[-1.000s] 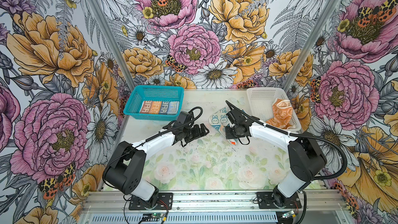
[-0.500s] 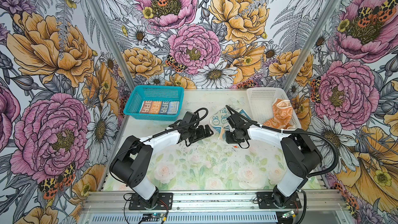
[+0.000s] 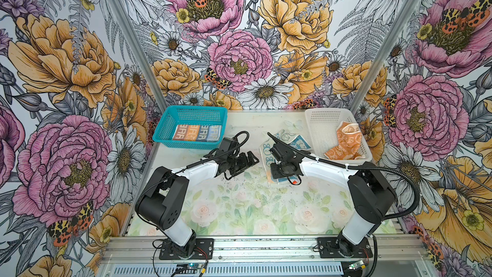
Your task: Fold and stack the towels
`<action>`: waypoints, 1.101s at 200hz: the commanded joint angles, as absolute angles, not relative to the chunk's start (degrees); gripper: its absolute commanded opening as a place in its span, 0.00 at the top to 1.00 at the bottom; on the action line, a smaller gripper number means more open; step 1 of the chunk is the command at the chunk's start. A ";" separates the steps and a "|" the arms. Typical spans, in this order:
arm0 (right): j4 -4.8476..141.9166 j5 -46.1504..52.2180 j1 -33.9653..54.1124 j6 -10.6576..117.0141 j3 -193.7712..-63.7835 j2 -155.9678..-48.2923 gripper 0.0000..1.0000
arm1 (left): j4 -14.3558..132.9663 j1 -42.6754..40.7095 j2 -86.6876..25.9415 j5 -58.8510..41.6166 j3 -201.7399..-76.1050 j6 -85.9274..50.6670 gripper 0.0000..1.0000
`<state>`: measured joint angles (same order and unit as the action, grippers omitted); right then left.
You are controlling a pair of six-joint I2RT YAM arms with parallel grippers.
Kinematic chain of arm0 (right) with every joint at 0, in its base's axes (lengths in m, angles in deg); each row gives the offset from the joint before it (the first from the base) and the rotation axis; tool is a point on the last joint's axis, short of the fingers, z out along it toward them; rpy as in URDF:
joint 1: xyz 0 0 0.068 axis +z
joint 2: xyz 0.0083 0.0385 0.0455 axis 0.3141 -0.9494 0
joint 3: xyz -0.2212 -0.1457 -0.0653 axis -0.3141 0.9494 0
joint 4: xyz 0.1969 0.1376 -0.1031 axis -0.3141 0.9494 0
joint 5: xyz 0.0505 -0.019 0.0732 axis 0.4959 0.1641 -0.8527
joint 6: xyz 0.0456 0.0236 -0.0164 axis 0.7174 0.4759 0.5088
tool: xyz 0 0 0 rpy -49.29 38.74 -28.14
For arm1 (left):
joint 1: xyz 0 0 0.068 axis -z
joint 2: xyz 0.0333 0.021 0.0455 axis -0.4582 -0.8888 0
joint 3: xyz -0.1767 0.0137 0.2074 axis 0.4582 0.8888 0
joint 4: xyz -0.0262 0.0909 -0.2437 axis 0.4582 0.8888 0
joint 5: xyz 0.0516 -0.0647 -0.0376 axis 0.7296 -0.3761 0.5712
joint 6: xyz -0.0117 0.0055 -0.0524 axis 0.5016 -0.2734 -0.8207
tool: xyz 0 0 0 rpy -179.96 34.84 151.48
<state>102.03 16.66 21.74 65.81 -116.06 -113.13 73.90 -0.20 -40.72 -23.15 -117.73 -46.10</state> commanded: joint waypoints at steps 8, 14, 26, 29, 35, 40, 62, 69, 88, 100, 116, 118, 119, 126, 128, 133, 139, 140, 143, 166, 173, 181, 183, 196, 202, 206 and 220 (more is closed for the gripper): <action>104.82 20.29 23.56 64.25 -117.96 -114.54 0.54 | 73.53 -1.26 -38.97 -24.12 -116.58 -45.11 0.01; 105.33 20.68 23.92 64.07 -118.01 -114.34 0.53 | 73.83 -1.39 -38.78 -24.00 -116.50 -44.91 0.01; 105.92 21.51 24.61 63.67 -117.50 -113.65 0.53 | 73.98 -1.56 -38.50 -23.86 -116.25 -44.63 0.01; 106.06 21.66 24.73 63.61 -117.26 -113.48 0.53 | 73.98 -1.60 -38.43 -23.86 -116.28 -44.57 0.01; 106.28 21.85 24.83 63.48 -116.74 -113.10 0.53 | 74.07 -1.61 -38.41 -23.79 -116.19 -44.53 0.01; 106.47 22.11 24.91 63.29 -116.21 -112.80 0.53 | 74.14 -1.65 -38.41 -23.77 -116.08 -44.53 0.01; 107.00 23.09 24.93 62.66 -114.14 -112.08 0.53 | 73.90 -1.56 -38.58 -23.66 -116.06 -44.53 0.01; 107.16 23.13 25.02 62.45 -113.65 -111.96 0.54 | 73.81 -1.44 -38.67 -23.59 -116.09 -44.53 0.01; 107.26 24.20 25.02 62.16 -112.46 -111.63 0.55 | 73.90 -1.09 -38.67 -23.51 -116.23 -44.62 0.01; 107.27 24.16 25.02 61.77 -112.17 -111.84 0.57 | 73.98 -0.81 -38.58 -23.27 -116.27 -44.62 0.01; 107.17 23.94 25.10 61.45 -112.25 -112.69 0.59 | 74.16 -0.65 -38.49 -22.97 -116.30 -44.53 0.01; 107.18 23.91 25.11 61.35 -112.25 -112.86 0.59 | 74.16 -0.64 -38.49 -22.97 -116.31 -44.53 0.01; 107.18 23.90 25.11 61.34 -112.25 -112.90 0.59 | 74.20 -0.60 -38.49 -22.98 -116.27 -44.49 0.01; 107.18 23.82 25.11 61.30 -112.42 -113.34 0.61 | 74.25 -0.58 -38.49 -22.94 -116.31 -44.51 0.01; 107.13 23.75 25.13 61.27 -112.49 -113.55 0.62 | 74.25 -0.56 -38.49 -22.90 -116.29 -44.52 0.01; 107.18 23.71 25.19 61.15 -112.75 -114.00 0.63 | 74.25 -0.58 -38.45 -22.90 -116.23 -44.51 0.01; 107.11 23.60 25.26 61.14 -113.02 -114.57 0.65 | 74.34 -0.57 -38.49 -22.81 -116.26 -44.53 0.01; 107.10 23.57 25.27 61.14 -113.03 -114.68 0.65 | 74.34 -0.61 -38.45 -22.81 -116.25 -44.53 0.01; 107.09 23.50 25.33 61.14 -113.19 -115.01 0.66 | 74.34 -0.58 -38.49 -22.83 -116.15 -44.53 0.01; 107.00 23.22 25.42 61.40 -115.45 -118.48 0.72 | 74.43 -0.97 -38.27 -22.89 -116.10 -44.52 0.01; 107.00 23.34 25.46 61.66 -116.41 -119.95 0.74 | 74.44 -1.25 -38.16 -23.06 -116.06 -44.50 0.01; 107.00 23.19 25.46 61.76 -117.79 -121.67 0.75 | 74.42 -1.63 -38.05 -23.20 -116.05 -44.49 0.01; 107.00 23.11 25.46 61.76 -118.14 -122.09 0.75 | 74.49 -1.72 -38.01 -23.25 -116.05 -44.43 0.01; 107.00 22.39 25.41 61.97 -120.66 -124.75 0.78 | 74.93 -2.37 -37.58 -23.31 -115.97 -44.11 0.01; 106.94 22.23 25.38 62.02 -121.89 -126.09 0.78 | 75.29 -2.59 -37.32 -23.33 -115.97 -43.86 0.01; 106.92 22.15 25.37 61.94 -122.88 -126.97 0.79 | 75.50 -2.73 -37.12 -23.26 -115.96 -43.67 0.01; 107.04 21.17 24.99 61.77 -126.56 -129.88 0.80 | 75.92 -3.55 -36.49 -23.25 -115.64 -43.26 0.01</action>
